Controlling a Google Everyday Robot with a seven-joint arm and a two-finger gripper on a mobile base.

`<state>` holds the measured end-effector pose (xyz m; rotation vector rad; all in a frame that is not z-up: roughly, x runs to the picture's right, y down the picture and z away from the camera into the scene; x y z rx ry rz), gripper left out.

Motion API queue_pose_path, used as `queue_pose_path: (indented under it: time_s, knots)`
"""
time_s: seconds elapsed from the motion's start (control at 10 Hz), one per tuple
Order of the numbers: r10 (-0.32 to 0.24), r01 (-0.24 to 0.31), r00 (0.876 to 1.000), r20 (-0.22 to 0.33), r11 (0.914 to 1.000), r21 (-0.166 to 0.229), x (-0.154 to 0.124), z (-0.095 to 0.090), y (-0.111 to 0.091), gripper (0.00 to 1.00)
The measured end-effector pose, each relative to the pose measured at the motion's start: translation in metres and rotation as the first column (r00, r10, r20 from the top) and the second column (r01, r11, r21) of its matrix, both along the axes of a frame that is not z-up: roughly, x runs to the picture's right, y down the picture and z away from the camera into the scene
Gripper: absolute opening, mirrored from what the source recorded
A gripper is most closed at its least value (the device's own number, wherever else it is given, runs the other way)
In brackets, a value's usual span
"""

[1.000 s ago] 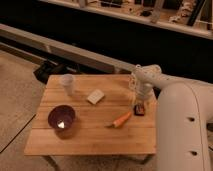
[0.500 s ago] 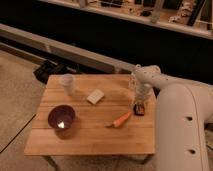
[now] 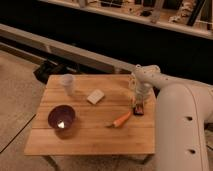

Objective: Place the eraser on the white sponge

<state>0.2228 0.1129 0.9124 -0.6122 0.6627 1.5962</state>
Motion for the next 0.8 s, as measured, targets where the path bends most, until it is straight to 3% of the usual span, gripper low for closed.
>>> queue_pose_path:
  time_s: [0.2,0.4,0.5,0.8]
  knots:
    - [-0.027,0.027,1.000,0.003,0.9996,-0.001,-0.002,-0.008,-0.008,0.00]
    - [-0.092,0.092,0.996,0.012,0.9957,-0.008,-0.011,-0.018,-0.016,0.00]
    - [-0.149,0.149,0.988,0.029,0.9887,-0.011,-0.024,-0.025,-0.023,0.00]
    - [-0.247,0.248,0.966,0.075,0.9687,-0.009,-0.056,-0.037,-0.036,0.00]
